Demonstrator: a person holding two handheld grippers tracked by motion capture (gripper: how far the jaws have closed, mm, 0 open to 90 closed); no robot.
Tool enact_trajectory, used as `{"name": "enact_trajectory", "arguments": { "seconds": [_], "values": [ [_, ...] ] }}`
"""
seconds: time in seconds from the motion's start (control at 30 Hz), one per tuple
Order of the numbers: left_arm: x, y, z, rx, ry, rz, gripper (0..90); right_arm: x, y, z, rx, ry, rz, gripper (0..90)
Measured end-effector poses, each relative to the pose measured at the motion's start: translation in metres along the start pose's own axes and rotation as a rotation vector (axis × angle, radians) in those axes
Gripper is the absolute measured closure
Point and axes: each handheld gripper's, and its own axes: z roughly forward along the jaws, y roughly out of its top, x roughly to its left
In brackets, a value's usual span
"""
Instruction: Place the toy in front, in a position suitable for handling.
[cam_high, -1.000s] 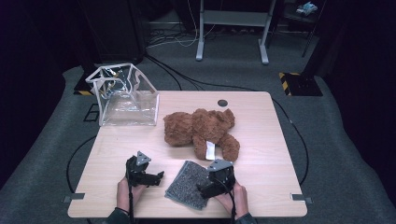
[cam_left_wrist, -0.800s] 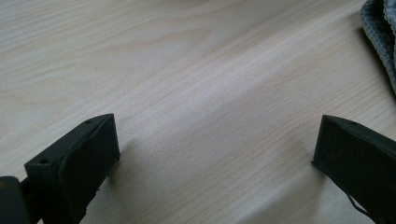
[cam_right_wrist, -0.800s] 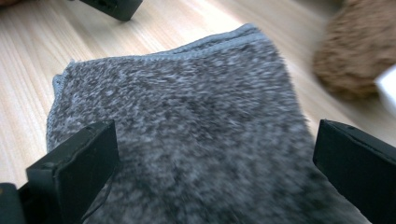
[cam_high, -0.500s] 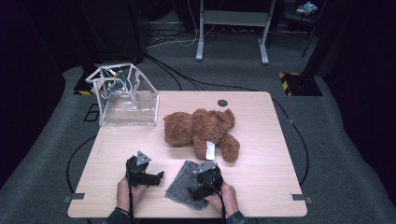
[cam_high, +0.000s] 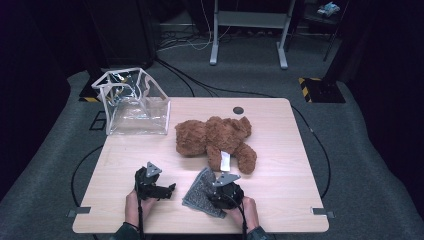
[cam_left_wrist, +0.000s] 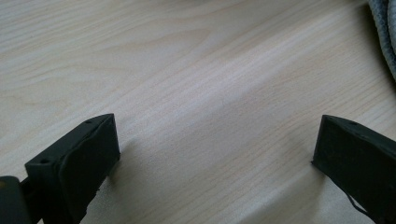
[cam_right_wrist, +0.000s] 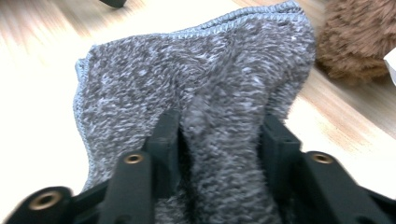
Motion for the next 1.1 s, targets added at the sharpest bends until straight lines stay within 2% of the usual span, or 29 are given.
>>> {"name": "enact_trajectory", "arguments": {
  "seconds": [0.07, 0.2, 0.23, 0.5, 0.63, 0.9, 1.1],
  "values": [
    [0.000, 0.000, 0.000, 0.000, 0.000, 0.000, 0.0, -0.001, 0.000, -0.001, -0.002, 0.021, -0.002, 64.8],
    [0.000, 0.000, 0.000, 0.000, 0.000, 0.000, 0.0, -0.001, 0.000, -0.002, -0.009, 0.031, -0.010, 70.8],
    [0.000, 0.000, 0.000, 0.000, 0.000, 0.000, 0.0, -0.001, -0.001, -0.003, -0.010, 0.035, 0.013, 71.4],
    [0.000, 0.000, 0.000, -0.001, 0.002, 0.000, 0.0, -0.006, -0.001, -0.010, -0.036, 0.058, 0.035, 73.4],
    [0.000, 0.000, 0.000, 0.000, 0.003, 0.002, 0.0, -0.007, -0.002, -0.019, -0.053, 0.048, 0.034, 73.4],
    [0.000, 0.000, 0.000, -0.001, 0.003, -0.003, 0.0, -0.013, -0.009, -0.043, -0.071, 0.025, 0.064, 73.4],
    [0.000, 0.000, 0.000, -0.001, 0.002, -0.004, 0.0, -0.022, -0.018, -0.062, -0.090, -0.017, 0.083, 73.5]
  ]
}}
